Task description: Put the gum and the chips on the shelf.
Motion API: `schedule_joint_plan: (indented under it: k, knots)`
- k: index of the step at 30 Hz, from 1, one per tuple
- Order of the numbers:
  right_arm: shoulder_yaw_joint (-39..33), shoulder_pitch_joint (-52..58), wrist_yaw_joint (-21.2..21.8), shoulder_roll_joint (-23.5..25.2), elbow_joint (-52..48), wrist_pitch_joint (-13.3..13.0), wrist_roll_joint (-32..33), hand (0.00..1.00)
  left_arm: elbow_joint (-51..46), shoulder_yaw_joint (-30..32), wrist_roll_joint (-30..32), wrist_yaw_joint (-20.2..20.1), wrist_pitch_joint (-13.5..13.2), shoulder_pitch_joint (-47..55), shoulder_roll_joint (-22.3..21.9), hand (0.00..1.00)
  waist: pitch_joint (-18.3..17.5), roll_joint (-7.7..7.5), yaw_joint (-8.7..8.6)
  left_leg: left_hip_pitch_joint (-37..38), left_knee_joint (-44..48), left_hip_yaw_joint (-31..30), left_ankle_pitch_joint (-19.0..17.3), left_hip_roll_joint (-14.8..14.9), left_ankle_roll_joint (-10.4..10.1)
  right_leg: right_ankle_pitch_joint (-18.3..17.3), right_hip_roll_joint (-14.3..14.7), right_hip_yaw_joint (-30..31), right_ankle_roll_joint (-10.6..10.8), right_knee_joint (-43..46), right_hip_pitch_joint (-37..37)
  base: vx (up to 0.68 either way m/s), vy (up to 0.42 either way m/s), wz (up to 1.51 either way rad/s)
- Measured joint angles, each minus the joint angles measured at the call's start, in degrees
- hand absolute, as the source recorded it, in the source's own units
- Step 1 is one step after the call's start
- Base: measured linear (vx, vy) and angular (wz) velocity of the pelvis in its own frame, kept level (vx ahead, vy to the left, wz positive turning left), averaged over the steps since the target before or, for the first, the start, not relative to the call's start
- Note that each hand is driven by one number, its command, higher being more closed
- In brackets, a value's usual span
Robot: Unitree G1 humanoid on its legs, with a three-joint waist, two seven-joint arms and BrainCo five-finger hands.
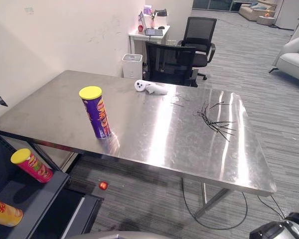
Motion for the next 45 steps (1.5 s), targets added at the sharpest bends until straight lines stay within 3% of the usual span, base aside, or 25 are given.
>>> schedule_joint_plan:
  k: [2,6,8,18,26,45]
  knots:
    - [8.7,-0.1,0.8,0.0,-6.2,-0.2,-3.6,0.00,-0.2,-2.0,1.5,-0.2,0.0,-0.2,0.5,0.00,0.0,0.05,0.41,0.0,0.0,0.0,0.0,-0.1,0.0,0.0,0.0,0.1,0.0,-0.1,-0.2,0.00,-0.001,-0.04]
    - [18.3,-1.0,4.9,0.4,-11.5,-0.6,-7.9,0.00,-0.8,-4.1,2.0,-0.6,0.0,-0.7,0.8,0.00,0.1,0.18,1.77,-0.1,0.1,-0.3,0.1,-0.2,0.1,0.0,-0.1,0.0,0.0,-0.1,-0.7,0.01,0.000,0.01]
    - [23.3,-2.4,7.5,1.4,-13.6,-0.6,-8.0,0.00,-0.9,-4.7,2.0,-1.2,0.0,-0.8,0.8,0.00,0.3,0.50,2.97,-0.1,0.3,-0.4,0.2,-0.3,0.1,0.0,-0.1,-0.1,0.0,-0.2,-0.5,0.04,-0.002,0.03]
    - [41.2,-5.1,15.9,8.4,-20.4,-0.6,-4.2,0.00,-2.5,-6.5,1.9,-2.2,0.0,-0.8,0.9,0.00,4.4,0.84,4.56,-0.5,0.4,-4.8,0.5,-0.5,0.2,0.0,-0.2,-4.7,0.0,-1.3,2.4,0.02,-0.015,0.21]
    - [51.8,-9.6,20.3,9.2,-20.4,-0.6,-2.9,0.00,-2.8,-6.5,1.9,-2.2,0.0,-0.8,1.3,0.00,6.7,0.15,5.73,-1.2,0.4,-7.1,0.8,-0.6,0.3,0.1,-0.2,-6.6,-0.2,-1.3,3.3,0.01,-0.014,0.16]
    - [65.2,-13.2,24.1,13.8,-25.1,-0.4,-2.6,0.00,-3.0,-5.3,1.9,-2.2,0.1,-0.4,1.2,0.00,10.0,0.35,6.89,-3.2,0.0,-11.1,2.8,-0.7,0.0,0.2,0.0,-10.3,-0.2,-1.2,3.9,-0.03,-0.017,0.11]
